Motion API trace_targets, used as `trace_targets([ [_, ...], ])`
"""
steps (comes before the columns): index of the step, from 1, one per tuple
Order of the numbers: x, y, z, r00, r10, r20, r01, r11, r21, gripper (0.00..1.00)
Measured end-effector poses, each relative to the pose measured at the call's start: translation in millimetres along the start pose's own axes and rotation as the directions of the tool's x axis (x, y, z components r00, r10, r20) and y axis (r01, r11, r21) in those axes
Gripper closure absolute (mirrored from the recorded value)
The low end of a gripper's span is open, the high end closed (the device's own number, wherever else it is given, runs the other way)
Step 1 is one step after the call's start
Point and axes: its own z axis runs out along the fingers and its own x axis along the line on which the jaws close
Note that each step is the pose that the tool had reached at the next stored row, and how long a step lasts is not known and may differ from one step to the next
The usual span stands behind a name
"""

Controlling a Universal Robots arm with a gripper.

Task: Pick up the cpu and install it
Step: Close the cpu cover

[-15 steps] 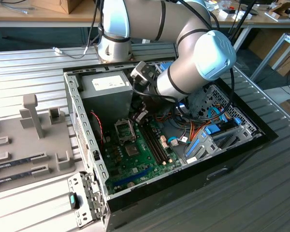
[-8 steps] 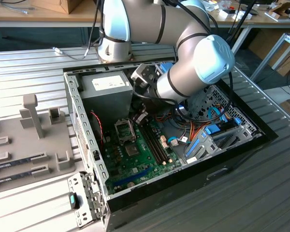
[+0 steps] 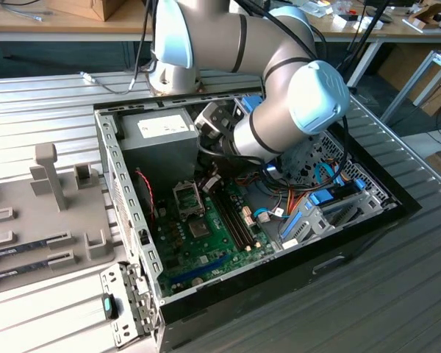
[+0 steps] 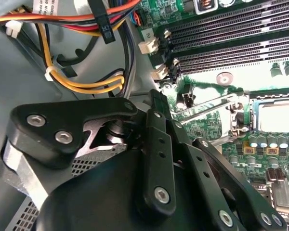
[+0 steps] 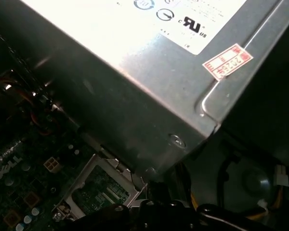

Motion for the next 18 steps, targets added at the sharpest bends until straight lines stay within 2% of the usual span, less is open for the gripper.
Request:
trace_targets([
  [18, 2.3, 1.7, -12.2, 1.0, -0.001, 0.0005, 0.001, 1.0, -0.0011, 0.89],
])
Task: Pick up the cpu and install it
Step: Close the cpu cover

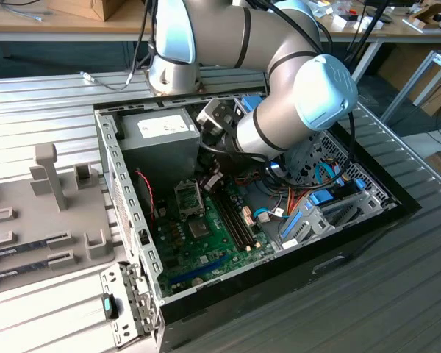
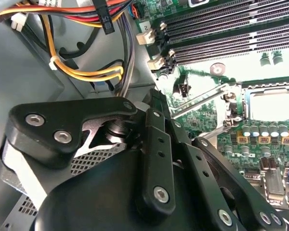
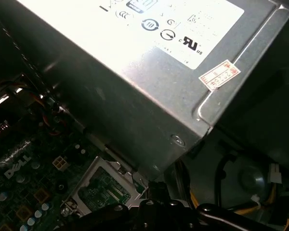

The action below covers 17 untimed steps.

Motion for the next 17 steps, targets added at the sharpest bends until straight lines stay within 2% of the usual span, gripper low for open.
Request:
trace_targets([
  [5, 0.1, 1.5, -4.2, 1.0, 0.0, -0.0001, 0.0, 1.0, 0.0, 0.89],
  [17, 0.9, 1.9, -6.5, 1.0, 0.0, 0.001, 0.0, 1.0, -0.0012, 0.89],
])
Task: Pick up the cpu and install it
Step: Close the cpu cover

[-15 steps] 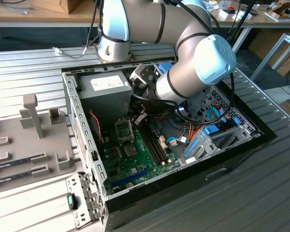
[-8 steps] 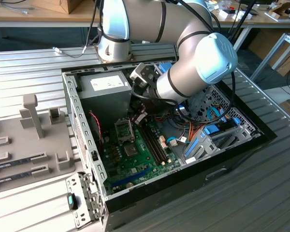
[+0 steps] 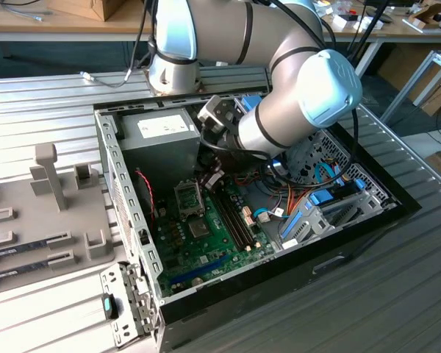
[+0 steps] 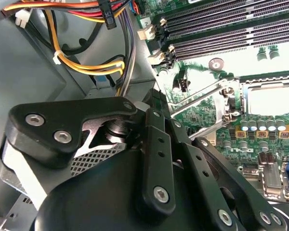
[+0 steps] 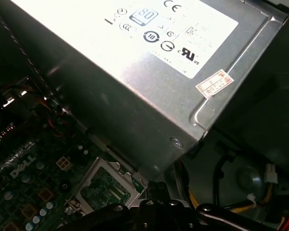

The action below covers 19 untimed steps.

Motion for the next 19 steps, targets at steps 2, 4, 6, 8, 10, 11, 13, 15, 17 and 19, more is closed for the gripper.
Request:
trace_targets([
  [2, 0.3, -0.1, -1.1, 1.0, 0.0, 0.0003, 0.0, 1.0, -0.0004, 0.89],
  [4, 0.7, -0.1, -2.2, 1.0, 0.0, 0.0006, 0.0, 1.0, -0.0008, 0.89],
  [6, 1.0, -0.2, -3.2, 1.0, -0.001, 0.0009, 0.001, 1.0, -0.0012, 0.89],
  [8, 2.4, -0.9, -6.1, 1.0, -0.001, 0.0027, 0.001, 1.0, -0.0034, 0.89],
  [10, 6.0, -3.7, -10.0, 1.0, -0.003, 0.0086, 0.004, 0.9999, -0.0108, 0.89],
  [11, 6.8, -4.4, -10.6, 0.9999, -0.004, 0.0099, 0.004, 0.9999, -0.0125, 0.89],
  [13, 7.7, -5.2, -11.5, 0.9999, -0.004, 0.0114, 0.005, 0.9999, -0.0144, 0.89],
  [15, 8.6, -6.0, -12.4, 0.9999, -0.005, 0.0128, 0.005, 0.9999, -0.0161, 0.89],
  [17, 9.6, -6.6, -14.1, 0.9999, -0.005, 0.014, 0.006, 0.9998, -0.0177, 0.89],
  [19, 10.0, -6.6, -15.4, 0.9999, -0.006, 0.0147, 0.006, 0.9998, -0.0186, 0.89],
])
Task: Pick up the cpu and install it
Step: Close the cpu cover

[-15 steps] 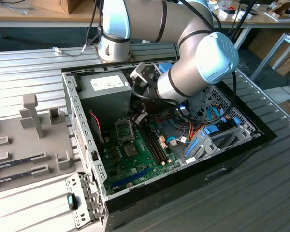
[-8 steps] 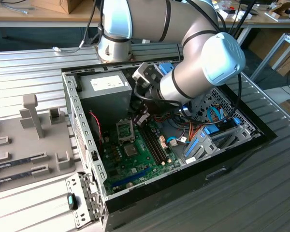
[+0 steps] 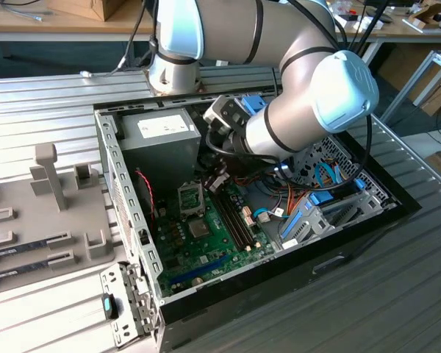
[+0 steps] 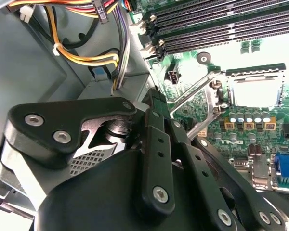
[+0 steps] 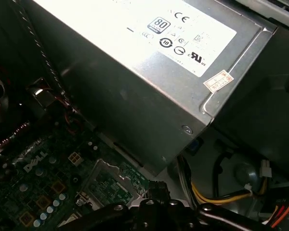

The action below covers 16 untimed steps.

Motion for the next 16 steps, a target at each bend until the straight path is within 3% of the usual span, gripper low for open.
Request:
trace_targets([
  [9, 2.3, 0.1, -7.8, 1.0, 0.0, 0.0008, 0.0, 1.0, -0.0011, 0.89],
  [16, 2.8, -0.3, -8.5, 1.0, 0.0, 0.001, 0.0, 1.0, -0.0013, 0.89],
])
